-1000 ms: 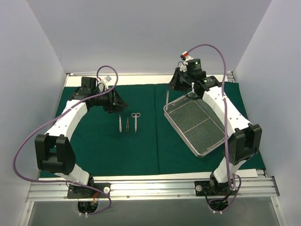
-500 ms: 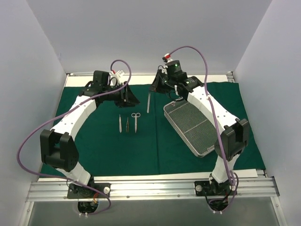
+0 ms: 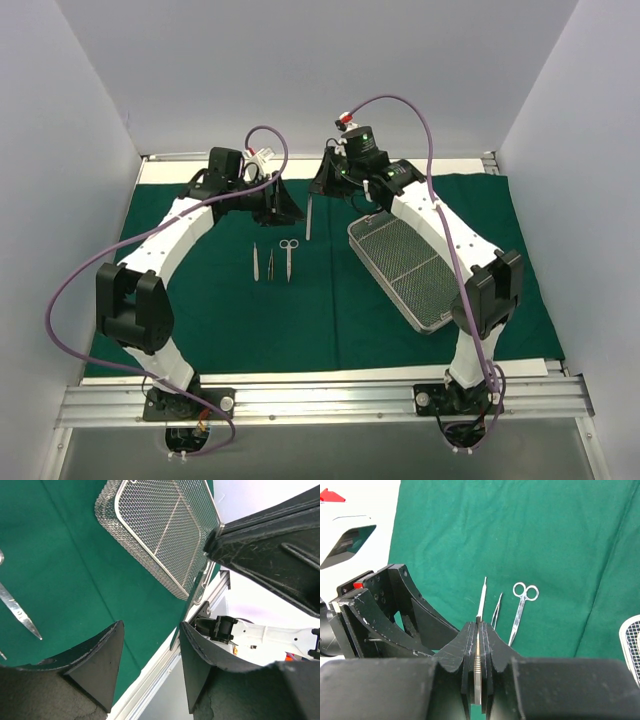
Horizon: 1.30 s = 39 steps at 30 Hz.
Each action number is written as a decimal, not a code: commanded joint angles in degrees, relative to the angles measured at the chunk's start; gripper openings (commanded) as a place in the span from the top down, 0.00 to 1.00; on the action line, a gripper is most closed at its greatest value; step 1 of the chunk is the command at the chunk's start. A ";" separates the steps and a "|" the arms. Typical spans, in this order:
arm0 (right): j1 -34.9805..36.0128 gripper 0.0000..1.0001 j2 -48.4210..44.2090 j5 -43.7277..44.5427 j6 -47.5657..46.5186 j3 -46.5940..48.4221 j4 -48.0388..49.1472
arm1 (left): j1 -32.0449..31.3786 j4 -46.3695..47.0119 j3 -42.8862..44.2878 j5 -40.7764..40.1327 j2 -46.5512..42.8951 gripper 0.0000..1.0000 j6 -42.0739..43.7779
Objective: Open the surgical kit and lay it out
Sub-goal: Place the medical item in the surgical kit.
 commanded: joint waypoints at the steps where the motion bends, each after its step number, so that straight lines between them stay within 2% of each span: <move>1: 0.14 1.00 0.91 0.16 -0.79 3.10 -0.55 | -0.54 3.81 3.73 1.64 0.65 0.43 -0.25; 13: 0.40 1.00 2.06 -0.63 -1.59 4.86 -1.16 | -1.16 5.22 4.43 2.17 2.32 0.44 -1.48; 30: 0.67 1.00 2.85 -1.16 -1.59 5.48 -0.81 | -2.39 5.04 7.51 2.79 6.10 0.59 -1.74; 34: 0.67 1.00 3.29 -1.34 -1.67 5.91 -0.90 | -2.57 5.22 7.68 3.05 6.54 0.67 -1.74; 36: 0.67 1.00 3.55 -1.60 -1.94 6.26 -0.90 | -2.57 5.39 7.68 3.23 6.63 0.82 -1.74; 37: 0.67 1.00 3.64 -1.78 -2.02 6.35 -0.81 | -2.57 5.31 7.60 3.14 6.55 0.96 -1.57; 39: 0.50 1.00 3.90 -2.22 -2.29 6.44 -0.64 | -2.31 4.17 7.59 2.01 6.54 0.98 -0.87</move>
